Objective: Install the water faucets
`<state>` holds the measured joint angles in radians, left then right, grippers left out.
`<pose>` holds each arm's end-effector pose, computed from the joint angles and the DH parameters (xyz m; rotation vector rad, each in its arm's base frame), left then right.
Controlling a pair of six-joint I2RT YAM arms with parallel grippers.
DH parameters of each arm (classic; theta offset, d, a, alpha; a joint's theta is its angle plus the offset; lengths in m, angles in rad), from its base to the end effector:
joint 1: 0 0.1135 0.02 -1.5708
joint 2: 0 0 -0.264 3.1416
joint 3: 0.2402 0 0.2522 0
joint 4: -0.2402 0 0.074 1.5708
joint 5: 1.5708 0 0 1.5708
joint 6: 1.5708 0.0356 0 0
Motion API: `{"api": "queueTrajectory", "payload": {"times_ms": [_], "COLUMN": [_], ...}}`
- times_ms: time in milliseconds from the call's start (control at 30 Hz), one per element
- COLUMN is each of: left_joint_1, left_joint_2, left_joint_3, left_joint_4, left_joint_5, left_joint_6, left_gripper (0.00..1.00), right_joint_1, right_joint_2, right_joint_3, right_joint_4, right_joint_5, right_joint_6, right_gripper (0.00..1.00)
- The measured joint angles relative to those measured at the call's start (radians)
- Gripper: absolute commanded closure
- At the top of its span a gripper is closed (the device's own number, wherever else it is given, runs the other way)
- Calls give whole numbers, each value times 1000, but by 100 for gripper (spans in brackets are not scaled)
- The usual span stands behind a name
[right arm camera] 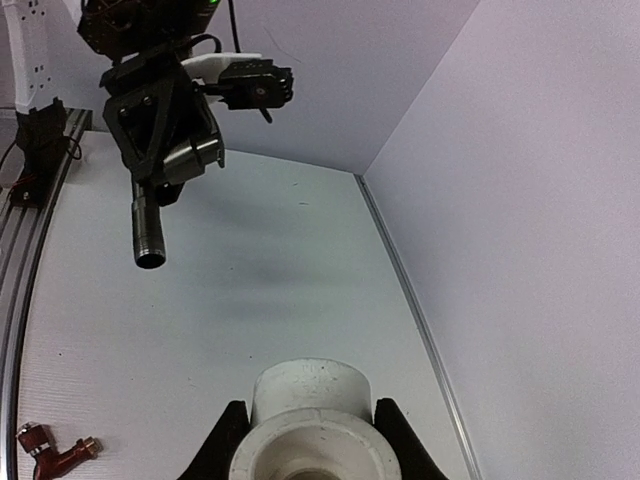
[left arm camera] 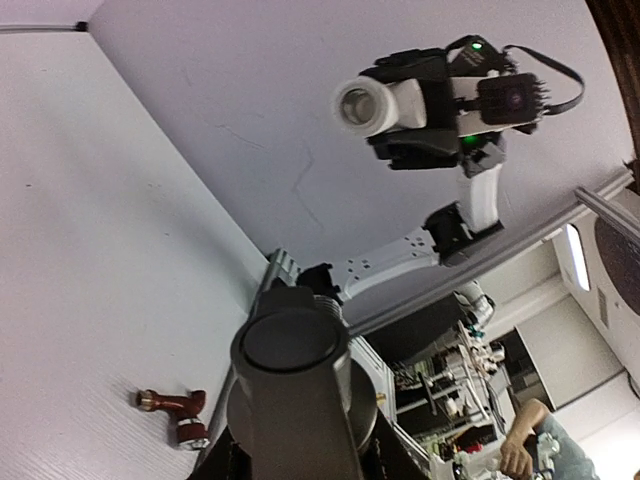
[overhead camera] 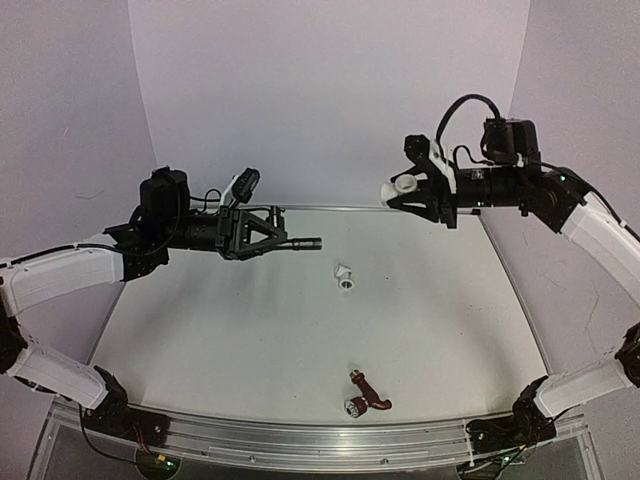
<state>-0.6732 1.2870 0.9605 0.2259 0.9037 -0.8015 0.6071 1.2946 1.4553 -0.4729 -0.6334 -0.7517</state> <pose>0.2115 -0.2045 0.3356 0.6867 1.8849 -1.7767 0.2163 0.1759 0.4344 -1.4640 1.1296 0.4933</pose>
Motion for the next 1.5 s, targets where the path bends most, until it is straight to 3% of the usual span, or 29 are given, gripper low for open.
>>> {"api": "queueTrajectory", "payload": {"times_ms": [167,333,600,1033,1500], "left_joint_1": [-3,-35,-195,-194,-199], "left_joint_2": [-18,-18,-14,-10,-10], "left_joint_3": [-33,-82,4,32,24], "left_joint_4": [215,420,293,232,219], "left_joint_5": [118,149,159,80,-23], "left_joint_6": [-104,-224,-134,-114,-114], "left_gripper": [100,100,100,100,100], "right_joint_1": [87,141,171,219,261], "right_joint_2": [-173,-339,-389,-371,-312], "right_joint_3": [-210,-374,-442,-519,-588], "right_joint_4": [121,252,416,461,620], "right_joint_5": [-19,-40,-96,-173,-165], "right_joint_6": [-89,-174,-394,-825,-950], "right_gripper": [99,100,100,100,100]}}
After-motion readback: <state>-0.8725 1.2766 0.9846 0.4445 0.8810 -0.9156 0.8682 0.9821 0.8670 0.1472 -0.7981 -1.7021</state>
